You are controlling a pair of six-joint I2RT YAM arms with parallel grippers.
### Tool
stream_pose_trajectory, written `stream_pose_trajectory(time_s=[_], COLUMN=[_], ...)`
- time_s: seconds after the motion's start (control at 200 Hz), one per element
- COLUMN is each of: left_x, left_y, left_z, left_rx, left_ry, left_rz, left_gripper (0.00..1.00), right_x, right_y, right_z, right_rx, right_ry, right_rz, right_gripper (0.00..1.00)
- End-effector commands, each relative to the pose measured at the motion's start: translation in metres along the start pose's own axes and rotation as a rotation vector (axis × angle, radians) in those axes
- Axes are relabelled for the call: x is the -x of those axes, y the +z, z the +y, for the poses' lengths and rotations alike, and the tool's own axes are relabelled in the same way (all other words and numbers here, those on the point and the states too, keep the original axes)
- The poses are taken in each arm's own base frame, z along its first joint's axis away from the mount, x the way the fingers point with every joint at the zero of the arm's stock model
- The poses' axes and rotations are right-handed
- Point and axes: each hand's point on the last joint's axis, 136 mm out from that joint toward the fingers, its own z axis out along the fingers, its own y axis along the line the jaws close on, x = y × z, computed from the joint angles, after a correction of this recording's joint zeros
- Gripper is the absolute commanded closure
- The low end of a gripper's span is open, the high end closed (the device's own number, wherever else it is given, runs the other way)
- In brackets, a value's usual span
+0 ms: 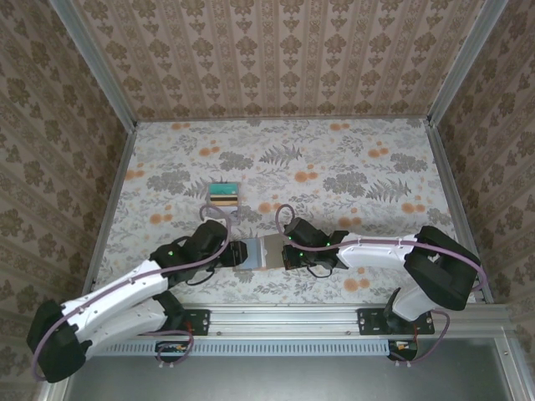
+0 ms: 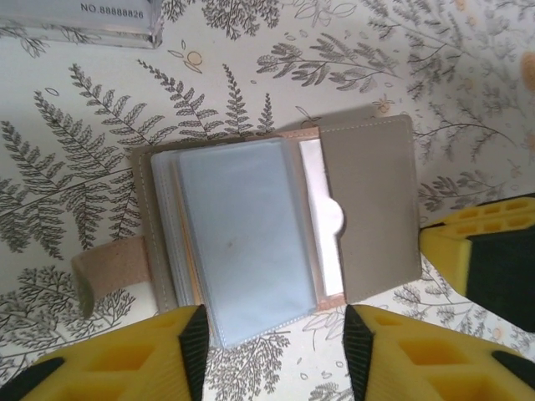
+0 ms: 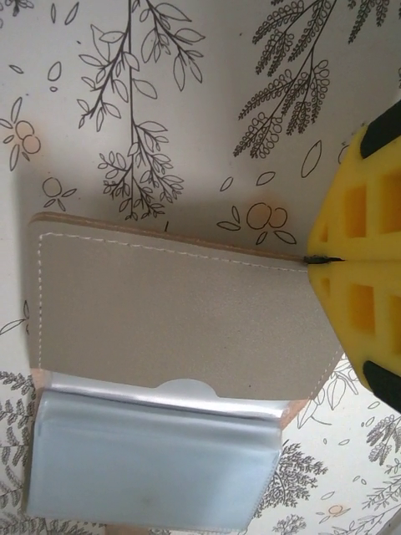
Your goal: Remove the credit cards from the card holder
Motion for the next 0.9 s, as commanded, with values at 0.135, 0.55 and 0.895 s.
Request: stream_pose_trajectory(time_s=[0.135, 0.55, 0.895], left_x=[-0.012, -0.021, -0.03], left_y=[0.03, 0.042, 0.049], left_z=[0.014, 0.021, 0.026], left_rx=[0.036, -0.002, 0.022], left_ry=[-0.067, -0.12, -0.124], left_rz=[0.071, 0.102, 0.142], left_gripper=[0.6, 0.61, 0.61], right_x=[0.003, 0.001, 0.001], right_y=[0.001, 0.005, 0.004], right_z=[-0.001, -0.001, 0.0], right_rx=[-0.002, 0.006, 0.01], right_ry=[0.013, 0.023, 0.024], right_rz=[-0.024, -0.018, -0.017], right_gripper=[1.0, 1.0, 1.0])
